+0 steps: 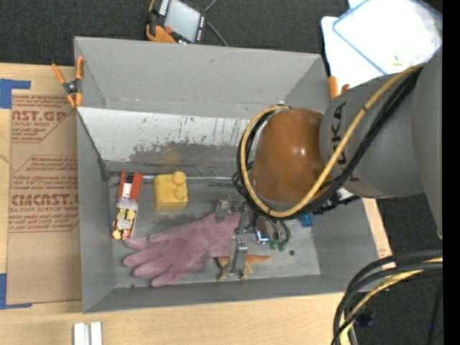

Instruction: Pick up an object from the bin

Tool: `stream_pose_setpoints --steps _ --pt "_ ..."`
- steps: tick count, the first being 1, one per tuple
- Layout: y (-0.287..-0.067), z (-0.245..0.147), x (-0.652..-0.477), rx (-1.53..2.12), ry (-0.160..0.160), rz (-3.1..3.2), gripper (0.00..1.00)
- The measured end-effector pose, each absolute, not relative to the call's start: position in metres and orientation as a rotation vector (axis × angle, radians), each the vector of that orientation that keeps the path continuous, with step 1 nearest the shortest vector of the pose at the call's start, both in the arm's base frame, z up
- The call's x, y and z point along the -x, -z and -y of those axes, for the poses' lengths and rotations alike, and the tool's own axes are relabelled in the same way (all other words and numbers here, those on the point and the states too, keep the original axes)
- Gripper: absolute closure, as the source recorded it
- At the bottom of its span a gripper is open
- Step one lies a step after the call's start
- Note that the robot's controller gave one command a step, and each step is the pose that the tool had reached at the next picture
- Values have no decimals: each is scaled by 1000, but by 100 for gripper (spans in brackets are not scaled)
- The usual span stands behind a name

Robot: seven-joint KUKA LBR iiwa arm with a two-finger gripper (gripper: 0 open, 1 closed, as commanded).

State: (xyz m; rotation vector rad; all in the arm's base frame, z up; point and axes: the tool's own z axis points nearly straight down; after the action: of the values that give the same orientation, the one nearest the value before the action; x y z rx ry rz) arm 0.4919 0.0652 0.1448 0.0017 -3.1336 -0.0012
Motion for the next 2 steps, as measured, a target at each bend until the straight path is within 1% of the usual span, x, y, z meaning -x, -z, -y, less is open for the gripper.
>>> stream_pose_setpoints --steps 1,2 --pt "-149 -65 -494 0 2 3141 0" --pt "-70 -107 -536 -44 4 3140 0"
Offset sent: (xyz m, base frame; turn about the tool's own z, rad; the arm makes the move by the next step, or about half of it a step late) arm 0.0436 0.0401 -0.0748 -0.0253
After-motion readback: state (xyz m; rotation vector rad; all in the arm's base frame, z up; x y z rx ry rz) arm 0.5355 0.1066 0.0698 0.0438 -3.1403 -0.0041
